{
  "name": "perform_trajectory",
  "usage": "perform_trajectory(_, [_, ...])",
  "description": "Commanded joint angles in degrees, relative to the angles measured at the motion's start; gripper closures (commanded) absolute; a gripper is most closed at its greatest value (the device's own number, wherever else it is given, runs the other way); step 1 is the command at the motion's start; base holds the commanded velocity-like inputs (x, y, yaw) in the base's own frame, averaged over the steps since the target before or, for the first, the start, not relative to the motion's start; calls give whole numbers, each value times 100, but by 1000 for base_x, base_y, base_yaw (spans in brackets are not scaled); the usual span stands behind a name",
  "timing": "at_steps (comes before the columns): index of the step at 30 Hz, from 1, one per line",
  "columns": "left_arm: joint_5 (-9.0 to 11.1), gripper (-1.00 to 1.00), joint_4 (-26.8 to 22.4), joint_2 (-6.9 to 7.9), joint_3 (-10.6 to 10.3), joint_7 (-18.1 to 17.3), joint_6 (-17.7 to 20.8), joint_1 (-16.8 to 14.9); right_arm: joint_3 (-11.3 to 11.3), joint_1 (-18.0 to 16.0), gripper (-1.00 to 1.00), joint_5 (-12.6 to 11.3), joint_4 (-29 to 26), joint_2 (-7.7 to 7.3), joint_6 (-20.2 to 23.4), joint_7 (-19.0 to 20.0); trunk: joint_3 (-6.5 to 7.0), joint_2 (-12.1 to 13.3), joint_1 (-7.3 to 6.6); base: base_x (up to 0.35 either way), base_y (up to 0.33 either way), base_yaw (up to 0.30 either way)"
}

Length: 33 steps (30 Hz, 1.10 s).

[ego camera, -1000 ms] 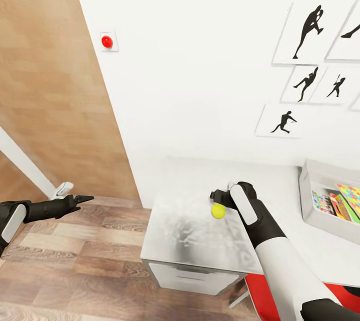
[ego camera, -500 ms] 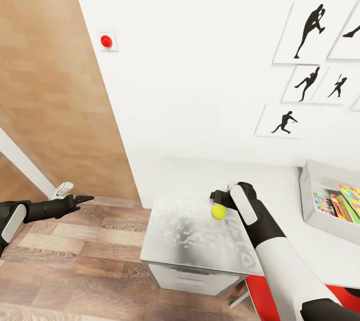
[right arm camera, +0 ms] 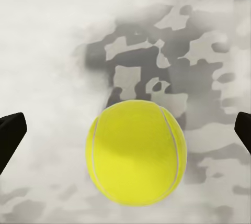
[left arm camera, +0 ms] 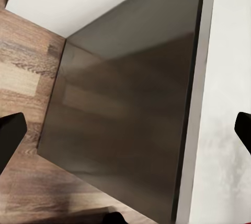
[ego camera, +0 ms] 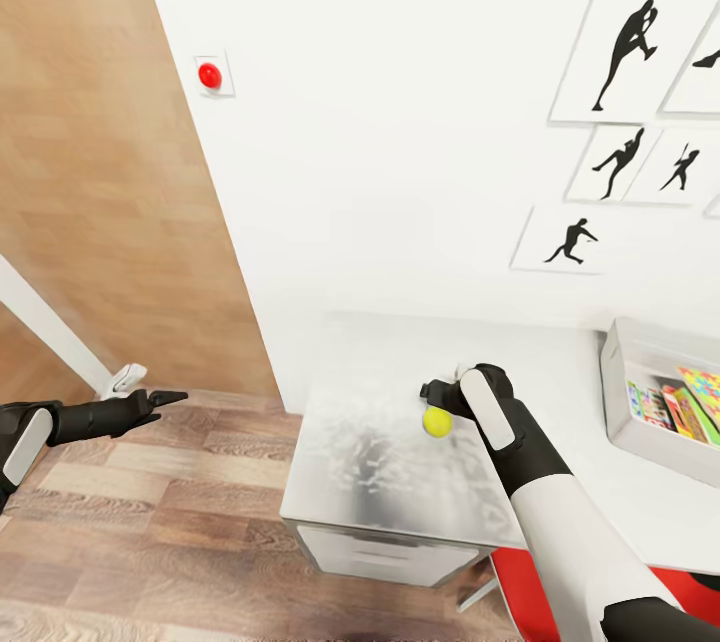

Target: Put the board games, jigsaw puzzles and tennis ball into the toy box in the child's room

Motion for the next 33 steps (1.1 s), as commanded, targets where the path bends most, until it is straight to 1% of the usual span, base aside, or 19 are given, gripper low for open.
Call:
perform_trajectory(1, [-9, -100, 1, 0, 9, -23, 24, -5, 8, -5, -100, -57, 1, -1, 6, -60, -20, -12, 3, 0, 0, 0])
perform_trajectory(26, [-9, -100, 1, 0, 9, -21, 24, -5, 16, -5, -100, -64, 28, -1, 30, -45, -249, -12, 3, -7, 0, 8])
perform_trajectory(33, [-9, -100, 1, 0, 9, -21, 24, -5, 17, 3, -100, -66, 21, -1, 33, -29, -273, -12, 3, -11, 0, 22])
